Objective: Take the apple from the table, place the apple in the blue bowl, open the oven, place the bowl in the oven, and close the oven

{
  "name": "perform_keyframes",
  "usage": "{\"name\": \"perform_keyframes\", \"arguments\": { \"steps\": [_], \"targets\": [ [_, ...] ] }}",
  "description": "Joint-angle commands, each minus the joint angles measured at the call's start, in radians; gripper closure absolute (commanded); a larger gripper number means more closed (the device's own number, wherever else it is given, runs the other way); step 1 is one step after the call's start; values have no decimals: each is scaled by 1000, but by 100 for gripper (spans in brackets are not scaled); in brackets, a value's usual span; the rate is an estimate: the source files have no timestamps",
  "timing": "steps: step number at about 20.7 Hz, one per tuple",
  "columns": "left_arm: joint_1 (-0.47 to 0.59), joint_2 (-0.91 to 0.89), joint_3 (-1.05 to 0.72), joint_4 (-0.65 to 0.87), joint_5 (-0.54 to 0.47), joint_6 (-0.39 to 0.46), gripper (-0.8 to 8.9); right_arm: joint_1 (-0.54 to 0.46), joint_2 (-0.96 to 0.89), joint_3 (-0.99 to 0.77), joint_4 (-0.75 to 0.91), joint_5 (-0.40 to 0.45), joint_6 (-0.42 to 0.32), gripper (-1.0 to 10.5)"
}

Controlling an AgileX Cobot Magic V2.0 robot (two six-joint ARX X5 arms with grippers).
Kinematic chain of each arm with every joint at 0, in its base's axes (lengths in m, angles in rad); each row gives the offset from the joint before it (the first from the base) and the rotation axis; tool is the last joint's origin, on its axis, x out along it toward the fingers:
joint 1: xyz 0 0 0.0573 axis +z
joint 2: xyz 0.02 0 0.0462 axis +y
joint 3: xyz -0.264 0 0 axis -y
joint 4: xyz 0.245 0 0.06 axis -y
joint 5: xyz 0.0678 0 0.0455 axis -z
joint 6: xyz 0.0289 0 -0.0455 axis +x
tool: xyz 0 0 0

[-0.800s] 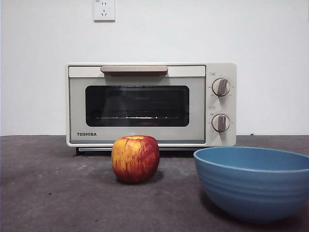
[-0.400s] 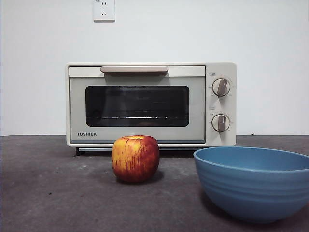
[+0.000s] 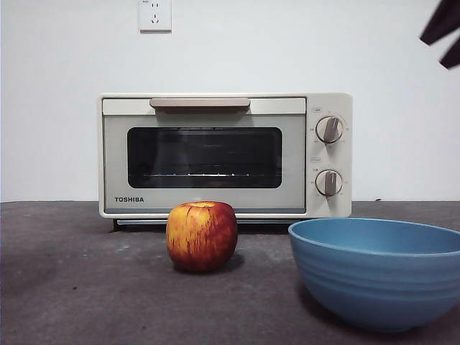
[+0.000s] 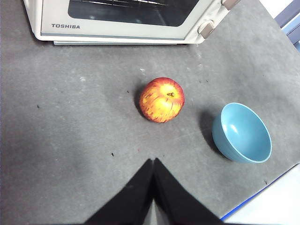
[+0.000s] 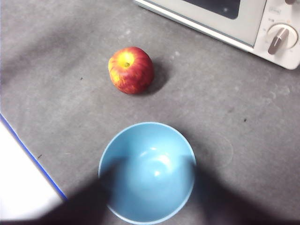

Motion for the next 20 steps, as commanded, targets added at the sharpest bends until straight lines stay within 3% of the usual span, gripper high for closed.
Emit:
{"name": "perform_keyframes", "arguments": {
  "steps": [1,5,10,14,20],
  "targets": [
    [-3,4,20,12,4,14,806,5,18,18,10,3,23,486],
    [-3,4,20,13,4,14,806,21,60,18,40,-5,38,486],
    [-3,4,20,15,4,14,806,149,189,18,230,-3,121,486],
    [-3,4,20,15,4,14,806,267,373,49,380,39,172,486],
    [-3,4,20,15,4,14,806,370,706,256,399,128,167,486]
  ]
}}
